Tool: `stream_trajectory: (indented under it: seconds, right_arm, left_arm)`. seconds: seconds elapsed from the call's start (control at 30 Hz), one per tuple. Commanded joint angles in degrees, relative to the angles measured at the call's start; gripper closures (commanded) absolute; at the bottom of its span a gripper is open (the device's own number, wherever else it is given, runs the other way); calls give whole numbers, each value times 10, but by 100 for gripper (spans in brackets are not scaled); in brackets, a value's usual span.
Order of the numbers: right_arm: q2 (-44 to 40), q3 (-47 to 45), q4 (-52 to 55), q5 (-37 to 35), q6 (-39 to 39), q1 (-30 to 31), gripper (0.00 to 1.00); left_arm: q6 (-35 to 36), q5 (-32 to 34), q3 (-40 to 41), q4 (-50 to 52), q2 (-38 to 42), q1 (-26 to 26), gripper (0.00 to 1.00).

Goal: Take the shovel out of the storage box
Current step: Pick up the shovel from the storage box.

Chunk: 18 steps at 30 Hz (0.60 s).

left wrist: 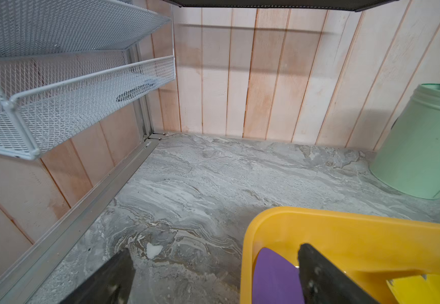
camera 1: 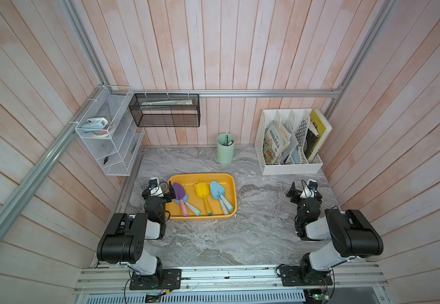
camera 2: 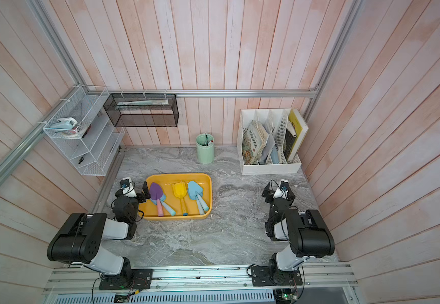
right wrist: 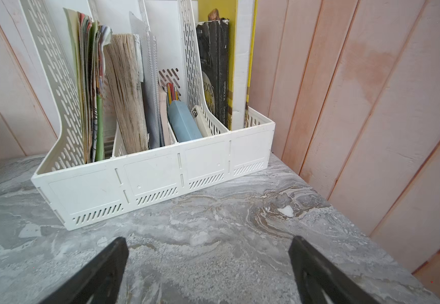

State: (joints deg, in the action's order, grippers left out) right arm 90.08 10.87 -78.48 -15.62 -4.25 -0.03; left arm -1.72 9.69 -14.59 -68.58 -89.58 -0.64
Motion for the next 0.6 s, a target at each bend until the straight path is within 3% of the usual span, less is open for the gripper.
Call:
stream_trajectory:
  seconds: [0.0, 0.57]
  right_arm:
    - [-4, -3, -14, -11, -2, 1, 2]
    - [-4, 0, -9, -4, 2, 2, 2]
  left_arm:
    - [-4, 2, -1, -8, 0, 3, 0]
    - [-5, 1, -2, -6, -1, 3, 0]
